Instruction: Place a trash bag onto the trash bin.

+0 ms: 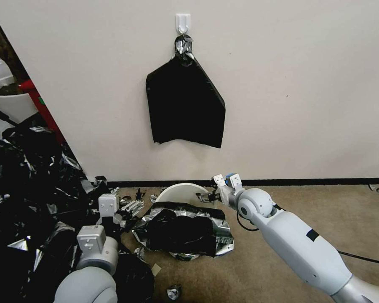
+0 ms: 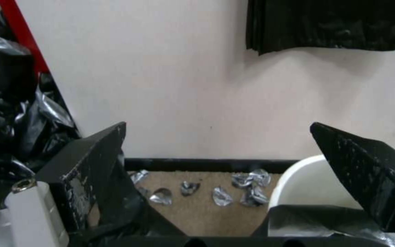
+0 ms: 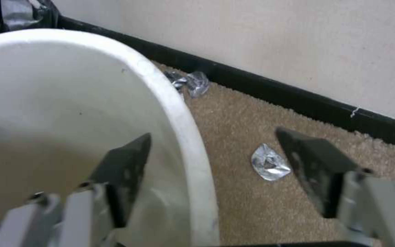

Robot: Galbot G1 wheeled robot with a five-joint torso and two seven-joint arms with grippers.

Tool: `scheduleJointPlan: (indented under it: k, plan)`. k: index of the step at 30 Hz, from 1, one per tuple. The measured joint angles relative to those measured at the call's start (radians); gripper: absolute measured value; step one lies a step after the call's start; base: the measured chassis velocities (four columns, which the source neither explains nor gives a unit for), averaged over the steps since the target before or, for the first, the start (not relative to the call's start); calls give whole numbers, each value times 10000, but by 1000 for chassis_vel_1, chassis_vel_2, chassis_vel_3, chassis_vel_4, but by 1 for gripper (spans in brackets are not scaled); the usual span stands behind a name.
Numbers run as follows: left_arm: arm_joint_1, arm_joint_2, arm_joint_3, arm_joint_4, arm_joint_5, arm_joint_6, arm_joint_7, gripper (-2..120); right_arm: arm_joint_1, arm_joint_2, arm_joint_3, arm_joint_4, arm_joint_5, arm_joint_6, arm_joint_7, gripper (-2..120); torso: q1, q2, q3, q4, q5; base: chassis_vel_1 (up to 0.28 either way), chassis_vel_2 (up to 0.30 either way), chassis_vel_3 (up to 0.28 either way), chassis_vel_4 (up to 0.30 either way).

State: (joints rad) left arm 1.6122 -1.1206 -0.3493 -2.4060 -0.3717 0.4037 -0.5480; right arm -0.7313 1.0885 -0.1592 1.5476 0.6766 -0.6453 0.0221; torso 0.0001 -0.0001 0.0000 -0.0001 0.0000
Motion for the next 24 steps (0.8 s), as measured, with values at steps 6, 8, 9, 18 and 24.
scheduleJointPlan:
  k: [6, 8, 9, 18, 24]
  plan:
    - [-14, -17, 32, 34, 18, 0, -35, 100, -162, -7, -52, 254, 287, 208, 250, 45, -1, 0, 0, 0, 0, 0, 0, 0, 0]
    - [-9, -10, 29, 37, 19, 0, -41, 100, -193, -24, -112, 355, 473, 219, 513, 42, 0, 0, 0, 0, 0, 0, 0, 0, 0]
    - [11, 11, 14, 52, 21, -12, -58, 100, -256, -47, -223, 577, 902, 142, 1250, 36, 0, 0, 0, 0, 0, 0, 0, 0, 0]
    - [17, -2, 36, 265, 26, -162, -257, 100, -1094, -4, -424, 2110, 3057, 760, 5896, 8, 0, 1, 0, 0, 0, 0, 0, 0, 0]
    - [-126, -1, 66, 527, 23, -246, -311, 100, -2324, 700, -142, 2769, 3661, 3549, 8820, 7, 0, 0, -1, 0, -3, 0, 0, 0, 0]
